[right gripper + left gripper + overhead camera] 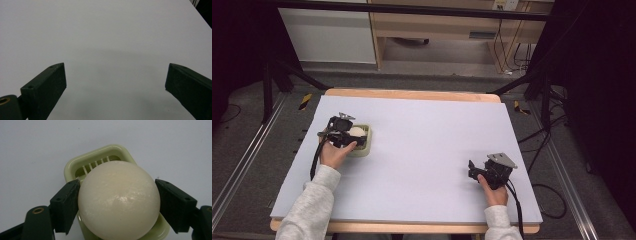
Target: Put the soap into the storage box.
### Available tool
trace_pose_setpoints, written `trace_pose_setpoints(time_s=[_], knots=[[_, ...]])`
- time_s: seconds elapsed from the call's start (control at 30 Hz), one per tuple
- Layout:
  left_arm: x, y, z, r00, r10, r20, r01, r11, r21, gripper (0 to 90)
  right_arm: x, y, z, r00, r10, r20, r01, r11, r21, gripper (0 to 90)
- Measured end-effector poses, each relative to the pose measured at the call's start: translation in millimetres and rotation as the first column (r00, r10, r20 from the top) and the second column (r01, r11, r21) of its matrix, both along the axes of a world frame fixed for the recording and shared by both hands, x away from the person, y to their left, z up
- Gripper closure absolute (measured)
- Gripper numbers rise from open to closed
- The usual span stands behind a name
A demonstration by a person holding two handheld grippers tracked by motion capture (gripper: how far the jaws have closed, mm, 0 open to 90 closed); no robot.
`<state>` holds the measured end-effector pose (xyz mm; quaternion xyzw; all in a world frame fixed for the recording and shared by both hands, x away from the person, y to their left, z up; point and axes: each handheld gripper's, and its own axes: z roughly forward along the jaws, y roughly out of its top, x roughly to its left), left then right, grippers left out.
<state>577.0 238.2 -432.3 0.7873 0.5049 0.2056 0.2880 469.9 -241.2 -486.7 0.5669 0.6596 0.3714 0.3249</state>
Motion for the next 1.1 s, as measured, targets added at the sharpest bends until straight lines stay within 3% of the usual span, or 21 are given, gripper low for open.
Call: trace_pose_setpoints(time_s=[0.5,0.9,1.1], knots=[[-0.3,-0.9,-10.8,0.9997,-0.008,-0.024,0.008,1.0,0.005,22.8,0.1,-0.1,-0.1,1.0,0.001,0.0,-0.001,1.0,-0.001,3.8],[-4.0,1.8,-6.8,1.0,-0.007,0.003,0.007,0.9998,-0.017,18.3,0.0,0.3,0.0,1.0,-0.001,0.001,0.001,1.0,-0.001,3.7],[-13.3,6.9,-2.0,0.9997,-0.017,0.019,0.017,0.9998,-0.013,14.6,-0.2,0.2,0.0,1.0,-0.002,0.003,0.002,1.0,-0.002,3.7]])
